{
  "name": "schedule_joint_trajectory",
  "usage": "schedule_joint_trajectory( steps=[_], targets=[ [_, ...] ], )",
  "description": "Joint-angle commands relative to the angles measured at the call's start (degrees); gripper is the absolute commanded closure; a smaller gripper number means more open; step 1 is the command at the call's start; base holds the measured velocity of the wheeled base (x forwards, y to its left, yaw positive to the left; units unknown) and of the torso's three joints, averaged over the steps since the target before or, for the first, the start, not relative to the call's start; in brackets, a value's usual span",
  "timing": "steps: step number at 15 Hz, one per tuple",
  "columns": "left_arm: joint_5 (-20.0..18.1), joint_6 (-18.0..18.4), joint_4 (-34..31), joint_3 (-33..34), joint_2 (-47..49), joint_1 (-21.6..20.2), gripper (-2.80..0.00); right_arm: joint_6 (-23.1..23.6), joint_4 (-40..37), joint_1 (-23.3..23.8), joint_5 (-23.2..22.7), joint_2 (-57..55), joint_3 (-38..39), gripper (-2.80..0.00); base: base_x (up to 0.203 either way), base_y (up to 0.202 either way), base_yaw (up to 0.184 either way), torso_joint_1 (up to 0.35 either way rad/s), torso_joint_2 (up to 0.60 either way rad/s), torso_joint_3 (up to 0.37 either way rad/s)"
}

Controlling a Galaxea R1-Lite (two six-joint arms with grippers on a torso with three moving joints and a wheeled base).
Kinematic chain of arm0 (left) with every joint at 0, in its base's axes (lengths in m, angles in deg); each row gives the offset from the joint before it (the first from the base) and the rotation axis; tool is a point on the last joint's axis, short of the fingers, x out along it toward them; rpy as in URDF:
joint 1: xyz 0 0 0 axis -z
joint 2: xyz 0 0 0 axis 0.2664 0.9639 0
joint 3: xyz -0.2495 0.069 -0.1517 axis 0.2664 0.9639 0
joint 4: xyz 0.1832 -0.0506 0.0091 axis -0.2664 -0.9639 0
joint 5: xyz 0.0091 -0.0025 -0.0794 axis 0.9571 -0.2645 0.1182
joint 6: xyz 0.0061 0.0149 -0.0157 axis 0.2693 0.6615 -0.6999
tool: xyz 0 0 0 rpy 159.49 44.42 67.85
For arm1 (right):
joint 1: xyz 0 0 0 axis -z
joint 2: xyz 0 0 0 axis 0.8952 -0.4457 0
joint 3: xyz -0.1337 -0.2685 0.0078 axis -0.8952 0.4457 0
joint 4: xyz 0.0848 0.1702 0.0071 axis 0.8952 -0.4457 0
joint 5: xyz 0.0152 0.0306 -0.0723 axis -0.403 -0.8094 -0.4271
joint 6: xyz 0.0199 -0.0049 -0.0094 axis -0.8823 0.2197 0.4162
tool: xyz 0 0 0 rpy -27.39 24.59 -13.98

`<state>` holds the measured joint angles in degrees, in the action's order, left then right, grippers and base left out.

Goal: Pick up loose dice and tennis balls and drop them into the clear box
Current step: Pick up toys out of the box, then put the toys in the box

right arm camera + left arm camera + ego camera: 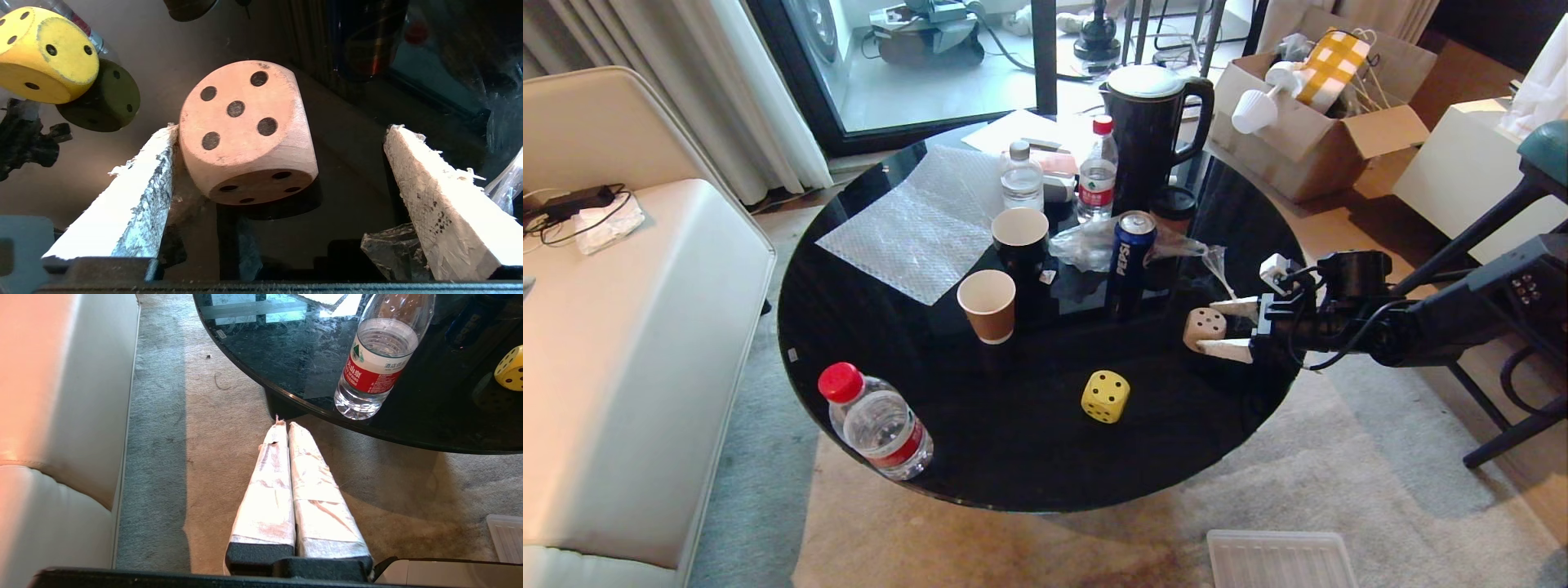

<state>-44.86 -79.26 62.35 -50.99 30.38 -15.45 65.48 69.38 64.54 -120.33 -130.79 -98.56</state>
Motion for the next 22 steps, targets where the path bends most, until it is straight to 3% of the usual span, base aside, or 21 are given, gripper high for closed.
schedule_joint_trajectory(
  steps=[1, 3, 4, 9, 13, 19, 22],
  targets=[
    [0.03, -0.02, -0.02, 0.0, 0.0, 0.0, 0.0, 0.14, 0.47, 0.04, -0.4, -1.09, -0.77, -2.8, 0.0, 0.0, 0.0, 0.0, 0.0, 0.0],
    [0.03, -0.02, -0.02, 0.0, 0.0, 0.0, 0.0, 0.14, 0.93, 0.04, -0.45, -1.58, -1.16, -2.8, 0.0, 0.0, 0.0, 0.0, 0.0, 0.0],
    [0.03, -0.02, -0.02, 0.0, 0.0, 0.0, 0.0, 0.22, 1.28, -0.04, -0.27, -2.02, -1.69, 0.0, 0.0, 0.0, 0.0, 0.0, 0.0, 0.0],
    [0.03, -0.02, -0.02, 0.0, 0.0, 0.0, 0.0, 0.14, 1.9, -0.03, 0.94, -0.28, -0.58, 0.0, 0.0, 0.0, 0.0, 0.0, 0.0, 0.0],
    [0.03, -0.02, -0.02, 0.0, 0.0, 0.0, 0.0, -3.43, 1.5, 0.5, 2.6, 6.88, 3.48, 0.0, 0.0, 0.0, 0.0, 0.0, 0.0, 0.0],
    [0.03, -0.02, -0.02, 0.0, 0.0, 0.0, 0.0, -17.35, -2.06, 1.8, 15.7, 24.06, 15.2, 0.0, 0.0, 0.0, 0.0, 0.0, 0.0, 0.0],
    [0.03, -0.02, -0.02, 0.0, 0.0, 0.0, 0.0, -23.81, -4.12, 2.32, 25.25, 39.26, 28.93, 0.0, 0.0, 0.0, 0.0, 0.0, 0.0, 0.0]
  ],
)
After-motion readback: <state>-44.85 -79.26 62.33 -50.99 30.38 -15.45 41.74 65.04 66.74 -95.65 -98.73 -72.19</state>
